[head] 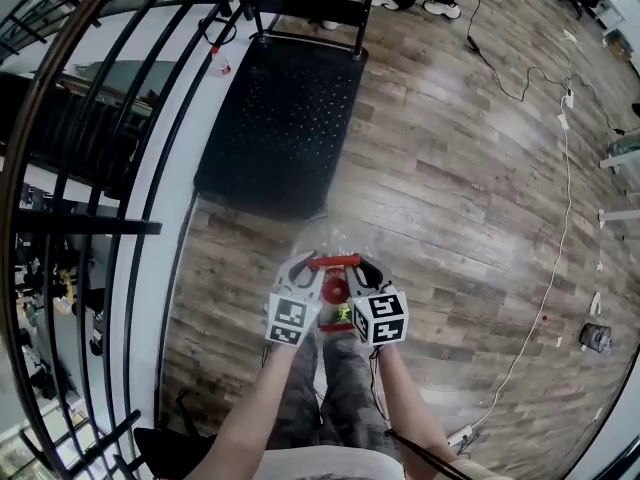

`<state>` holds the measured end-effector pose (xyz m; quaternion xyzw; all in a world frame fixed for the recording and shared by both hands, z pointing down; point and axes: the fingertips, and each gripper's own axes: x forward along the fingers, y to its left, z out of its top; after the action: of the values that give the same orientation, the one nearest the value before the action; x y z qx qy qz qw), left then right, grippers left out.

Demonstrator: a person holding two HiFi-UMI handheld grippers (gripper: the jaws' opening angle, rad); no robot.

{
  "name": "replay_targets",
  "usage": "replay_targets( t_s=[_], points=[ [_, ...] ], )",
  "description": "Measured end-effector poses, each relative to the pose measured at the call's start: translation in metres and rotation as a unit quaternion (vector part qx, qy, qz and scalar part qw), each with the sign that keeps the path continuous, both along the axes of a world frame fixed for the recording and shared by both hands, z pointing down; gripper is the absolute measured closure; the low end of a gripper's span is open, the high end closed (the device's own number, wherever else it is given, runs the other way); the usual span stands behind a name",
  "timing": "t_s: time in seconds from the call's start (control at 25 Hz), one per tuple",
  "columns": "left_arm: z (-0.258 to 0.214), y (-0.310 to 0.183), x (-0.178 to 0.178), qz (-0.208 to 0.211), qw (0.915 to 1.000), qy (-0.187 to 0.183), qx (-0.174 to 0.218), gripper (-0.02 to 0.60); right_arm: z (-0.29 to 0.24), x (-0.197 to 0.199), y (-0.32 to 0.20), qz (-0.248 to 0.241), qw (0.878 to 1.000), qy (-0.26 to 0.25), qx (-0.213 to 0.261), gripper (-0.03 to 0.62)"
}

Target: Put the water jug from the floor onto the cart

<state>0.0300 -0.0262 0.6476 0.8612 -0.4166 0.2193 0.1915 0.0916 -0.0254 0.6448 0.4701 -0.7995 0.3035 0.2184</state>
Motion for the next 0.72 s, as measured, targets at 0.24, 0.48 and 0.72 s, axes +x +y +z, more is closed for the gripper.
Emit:
replay_targets(
  t_s=[0.24,0.48,0.72],
  points=[
    [-0.068,0.000,-0.023,-0.002,0.9998,-0.003,0.019,0.514,-0.068,-0.022,0.002,0.002,1.000,-0.008,0.018,0.530],
    [-0.135,-0.004,-0.031,-0.009,0.9989,-0.001,0.047,0.514,-0.133,-0.030,-0.003,0.001,0.998,-0.016,0.053,0.530],
    [-0.175,-0.010,-0.041,-0.009,0.9980,0.008,0.062,0.514,-0.174,-0.040,-0.009,0.004,0.997,-0.016,0.073,0.531]
  ],
)
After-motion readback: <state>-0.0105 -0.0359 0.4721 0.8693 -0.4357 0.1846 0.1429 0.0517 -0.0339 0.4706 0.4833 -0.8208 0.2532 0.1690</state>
